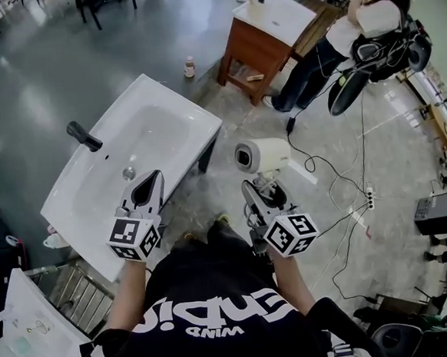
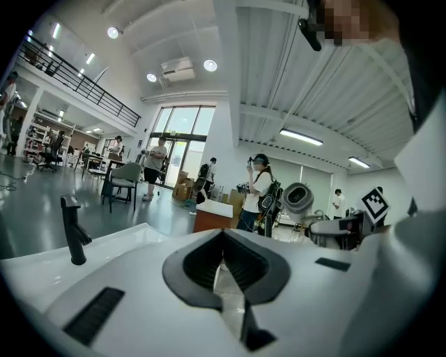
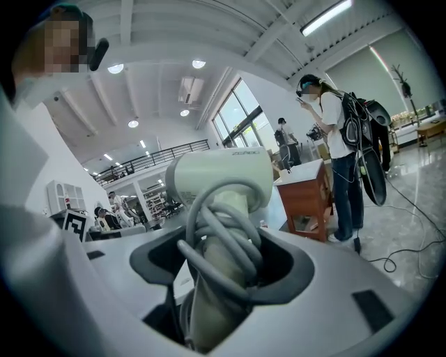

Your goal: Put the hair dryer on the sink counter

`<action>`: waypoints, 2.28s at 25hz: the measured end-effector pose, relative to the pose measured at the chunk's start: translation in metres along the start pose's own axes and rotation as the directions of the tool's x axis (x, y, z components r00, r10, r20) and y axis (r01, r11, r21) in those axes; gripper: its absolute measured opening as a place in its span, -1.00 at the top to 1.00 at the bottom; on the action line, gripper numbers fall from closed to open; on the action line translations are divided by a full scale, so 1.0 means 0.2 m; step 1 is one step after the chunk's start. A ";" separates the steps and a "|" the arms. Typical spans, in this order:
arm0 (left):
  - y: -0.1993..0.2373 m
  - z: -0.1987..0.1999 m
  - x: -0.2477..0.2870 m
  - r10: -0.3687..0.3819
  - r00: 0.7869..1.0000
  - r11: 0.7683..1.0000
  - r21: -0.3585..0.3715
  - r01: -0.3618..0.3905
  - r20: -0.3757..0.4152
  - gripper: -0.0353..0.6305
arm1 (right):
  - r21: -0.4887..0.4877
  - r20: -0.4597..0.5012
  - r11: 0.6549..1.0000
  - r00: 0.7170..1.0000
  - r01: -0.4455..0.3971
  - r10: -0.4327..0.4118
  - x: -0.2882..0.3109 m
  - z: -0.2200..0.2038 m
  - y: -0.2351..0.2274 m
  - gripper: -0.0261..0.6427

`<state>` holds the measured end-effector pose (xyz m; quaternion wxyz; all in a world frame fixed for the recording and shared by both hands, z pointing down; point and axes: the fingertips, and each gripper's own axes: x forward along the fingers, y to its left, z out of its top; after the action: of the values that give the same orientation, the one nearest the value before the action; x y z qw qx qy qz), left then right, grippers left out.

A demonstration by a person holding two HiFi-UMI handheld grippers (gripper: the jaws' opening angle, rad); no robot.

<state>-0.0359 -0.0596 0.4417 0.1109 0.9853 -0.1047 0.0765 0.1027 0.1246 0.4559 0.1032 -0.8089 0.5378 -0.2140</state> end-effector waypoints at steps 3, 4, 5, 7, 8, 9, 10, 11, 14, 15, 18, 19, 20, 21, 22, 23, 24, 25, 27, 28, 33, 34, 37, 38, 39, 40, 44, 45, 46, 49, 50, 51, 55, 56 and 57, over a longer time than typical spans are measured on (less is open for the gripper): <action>0.00 0.00 0.05 -0.002 1.000 1.000 0.003 0.002 -0.012 0.83 | 0.005 0.001 1.000 1.000 0.011 -0.011 0.03 0.02 -0.04 0.03; 0.01 0.00 0.08 -0.001 1.000 1.000 0.005 0.001 -0.016 0.83 | 0.008 0.001 1.000 1.000 0.012 -0.012 0.04 0.03 -0.06 0.03; 0.01 0.01 0.10 0.002 1.000 1.000 0.006 -0.002 -0.017 0.83 | 0.009 0.000 1.000 1.000 0.010 -0.010 0.06 0.04 -0.07 0.03; 0.03 0.02 0.15 0.010 1.000 1.000 0.007 -0.010 -0.014 0.83 | 0.006 -0.004 1.000 1.000 0.004 -0.004 0.11 0.05 -0.11 0.03; 0.04 0.02 0.17 0.015 1.000 1.000 0.007 -0.015 -0.012 0.83 | 0.004 -0.006 1.000 1.000 0.000 0.000 0.13 0.07 -0.13 0.03; 0.05 0.03 0.20 0.022 1.000 1.000 0.006 -0.022 -0.010 0.83 | 0.002 -0.009 1.000 1.000 -0.004 0.004 0.16 0.08 -0.15 0.03; 0.05 0.03 0.23 0.029 1.000 1.000 0.004 -0.029 -0.008 0.83 | -0.001 -0.012 1.000 1.000 -0.010 0.010 0.19 0.09 -0.18 0.03; 0.06 0.04 0.26 0.037 0.999 0.999 0.002 -0.037 -0.007 0.83 | -0.004 -0.016 1.000 1.000 -0.017 0.017 0.22 0.11 -0.20 0.03; 0.08 0.06 0.35 0.063 0.998 0.998 -0.001 -0.063 -0.004 0.83 | -0.016 -0.026 0.999 0.999 -0.042 0.042 0.30 0.16 -0.26 0.03; 0.09 0.06 0.38 0.070 0.998 0.998 -0.003 -0.070 -0.004 0.83 | -0.021 -0.030 0.999 0.998 -0.050 0.049 0.33 0.18 -0.28 0.03; 0.13 0.08 0.45 0.089 0.996 0.996 -0.005 -0.089 -0.010 0.83 | -0.034 -0.041 0.997 0.996 -0.076 0.074 0.44 0.22 -0.31 0.03; 0.14 0.08 0.47 0.096 0.995 0.995 -0.005 -0.096 -0.011 0.83 | -0.037 -0.044 0.996 0.996 -0.085 0.083 0.48 0.24 -0.32 0.03; 0.16 0.10 0.50 0.101 0.995 0.995 -0.005 -0.101 -0.011 0.83 | -0.040 -0.046 0.995 0.995 -0.093 0.091 0.52 0.26 -0.33 0.03; 0.17 0.11 0.53 0.106 0.994 0.994 -0.006 -0.106 -0.009 0.83 | -0.043 -0.048 0.994 0.994 -0.101 0.099 0.55 0.28 -0.34 0.03; 0.18 0.13 0.56 0.112 0.994 0.994 -0.007 -0.112 -0.007 0.83 | -0.046 -0.050 0.993 0.993 -0.108 0.106 0.58 0.30 -0.36 0.03; 0.19 0.14 0.59 0.118 0.993 0.993 -0.008 -0.118 -0.004 0.83 | -0.049 -0.053 0.992 0.992 -0.117 0.114 0.62 0.32 -0.37 0.03; 0.20 0.16 0.61 0.126 0.992 0.992 -0.009 -0.126 -0.002 0.83 | -0.051 -0.057 0.991 0.991 -0.126 0.123 0.65 0.33 -0.37 0.03; 0.21 0.16 0.63 0.134 0.991 0.991 -0.010 -0.134 -0.002 0.83 | -0.053 -0.062 0.989 0.989 -0.136 0.133 0.68 0.34 -0.38 0.03; 0.24 0.18 0.65 0.155 0.988 0.988 -0.010 -0.155 -0.003 0.83 | -0.056 -0.071 0.986 0.986 -0.158 0.154 0.74 0.36 -0.38 0.03; 0.25 0.19 0.66 0.168 0.986 0.986 -0.010 -0.168 -0.003 0.83 | -0.058 -0.076 0.984 0.983 -0.170 0.165 0.76 0.37 -0.38 0.03; 0.29 0.22 0.68 0.249 0.968 0.968 -0.021 -0.249 0.001 0.83 | -0.070 -0.114 0.969 0.967 -0.237 0.229 0.89 0.42 -0.40 0.03; 0.30 0.23 0.68 0.266 0.964 0.964 -0.023 -0.266 0.004 0.83 | -0.072 -0.120 0.965 0.963 -0.252 0.242 0.92 0.43 -0.40 0.03; 0.32 0.23 0.68 0.316 0.949 0.949 -0.032 -0.315 0.012 0.83 | -0.082 -0.139 0.952 0.949 -0.295 0.282 0.99 0.45 -0.41 0.03; 0.32 0.23 0.68 0.332 0.943 0.943 -0.038 -0.331 0.014 0.83 | -0.088 -0.146 0.946 0.944 -0.311 0.297 1.02 0.45 -0.41 0.03; 0.32 0.22 0.67 0.350 0.937 0.936 -0.047 -0.349 0.016 0.83 | -0.097 -0.155 0.939 0.937 -0.329 0.313 1.03 0.46 -0.41 0.03; 0.33 0.22 0.67 0.370 0.929 0.928 -0.059 -0.368 0.020 0.83 | -0.105 -0.166 0.931 0.929 -0.350 0.331 1.05 0.46 -0.40 0.03; 0.33 0.21 0.65 0.453 0.890 0.888 -0.101 -0.448 0.039 0.83 | -0.116 -0.225 0.890 0.884 -0.441 0.409 1.12 0.45 -0.36 0.03; 0.33 0.21 0.65 0.470 0.882 0.880 -0.107 -0.463 0.045 0.83 | -0.118 -0.239 0.879 0.872 -0.462 0.426 1.13 0.45 -0.35 0.03; 0.33 0.21 0.64 0.484 0.874 0.872 -0.113 -0.477 0.049 0.83 | -0.123 -0.253 0.868 0.861 -0.482 0.442 1.14 0.45 -0.34 0.03; 0.33 0.21 0.61 0.521 0.852 0.850 -0.129 -0.511 0.057 0.83 | -0.134 -0.288 0.837 0.829 -0.531 0.480 1.18 0.44 -0.28 0.03; 0.33 0.20 0.60 0.531 0.845 0.843 -0.132 -0.521 0.059 0.83 | -0.133 -0.296 0.829 0.820 -0.543 0.490 1.19 0.44 -0.26 0.03; 0.34 0.21 0.58 0.541 0.839 0.837 -0.133 -0.531 0.061 0.83 | -0.131 -0.302 0.822 0.813 -0.554 0.499 1.20 0.44 -0.24 0.03; 0.39 0.22 0.51 0.573 0.816 0.817 -0.128 -0.562 0.073 0.83 | -0.144 -0.319 0.799 0.791 -0.584 0.522 1.26 0.42 -0.16 0.03; 0.40 0.22 0.50 0.577 0.813 0.814 -0.126 -0.567 0.076 0.83 | -0.148 -0.320 0.794 0.788 -0.589 0.525 1.27 0.42 -0.14 0.03; 0.43 0.23 0.49 0.580 0.811 0.813 -0.124 -0.569 0.078 0.83 | -0.151 -0.320 0.791 0.786 -0.593 0.529 1.29 0.43 -0.13 0.03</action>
<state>0.0462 -0.1701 0.4317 0.1231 0.9038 -0.4074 0.0460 0.2477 -0.1066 0.4510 -0.0091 -0.5816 0.7859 -0.2099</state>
